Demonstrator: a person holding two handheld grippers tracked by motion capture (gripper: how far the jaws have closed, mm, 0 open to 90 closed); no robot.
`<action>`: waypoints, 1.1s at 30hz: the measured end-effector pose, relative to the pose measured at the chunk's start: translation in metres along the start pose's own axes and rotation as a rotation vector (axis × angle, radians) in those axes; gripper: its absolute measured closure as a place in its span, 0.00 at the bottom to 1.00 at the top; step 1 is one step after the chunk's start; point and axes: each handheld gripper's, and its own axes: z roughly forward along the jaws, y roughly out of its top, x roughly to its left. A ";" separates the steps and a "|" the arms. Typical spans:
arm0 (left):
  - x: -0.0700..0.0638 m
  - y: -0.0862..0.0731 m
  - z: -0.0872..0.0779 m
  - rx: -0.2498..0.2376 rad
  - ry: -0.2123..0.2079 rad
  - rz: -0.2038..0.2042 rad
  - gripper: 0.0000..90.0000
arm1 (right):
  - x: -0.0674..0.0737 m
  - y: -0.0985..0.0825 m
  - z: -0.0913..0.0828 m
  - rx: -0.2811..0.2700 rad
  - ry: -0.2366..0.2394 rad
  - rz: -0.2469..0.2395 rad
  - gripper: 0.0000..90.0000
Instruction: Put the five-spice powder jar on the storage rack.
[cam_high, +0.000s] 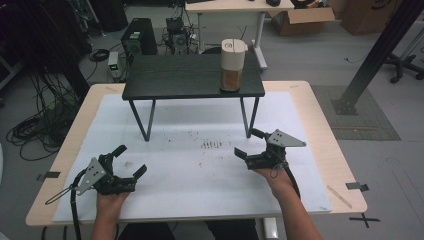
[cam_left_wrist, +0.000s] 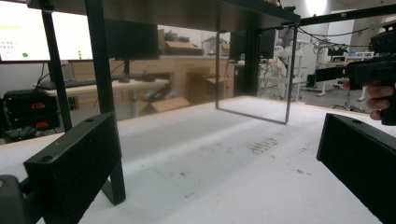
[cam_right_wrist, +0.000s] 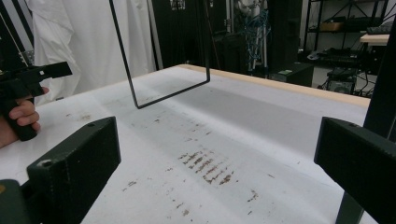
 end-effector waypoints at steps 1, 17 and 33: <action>0.000 0.000 0.000 0.000 0.000 0.000 0.00 | 0.000 -0.002 0.000 0.000 -0.001 0.002 0.00; 0.000 0.000 0.001 0.006 0.000 0.000 0.00 | 0.001 -0.026 0.003 -0.042 -0.034 0.003 0.00; 0.000 0.000 0.001 0.007 0.000 -0.001 0.00 | 0.009 -0.035 -0.003 -0.136 -0.056 -0.069 0.00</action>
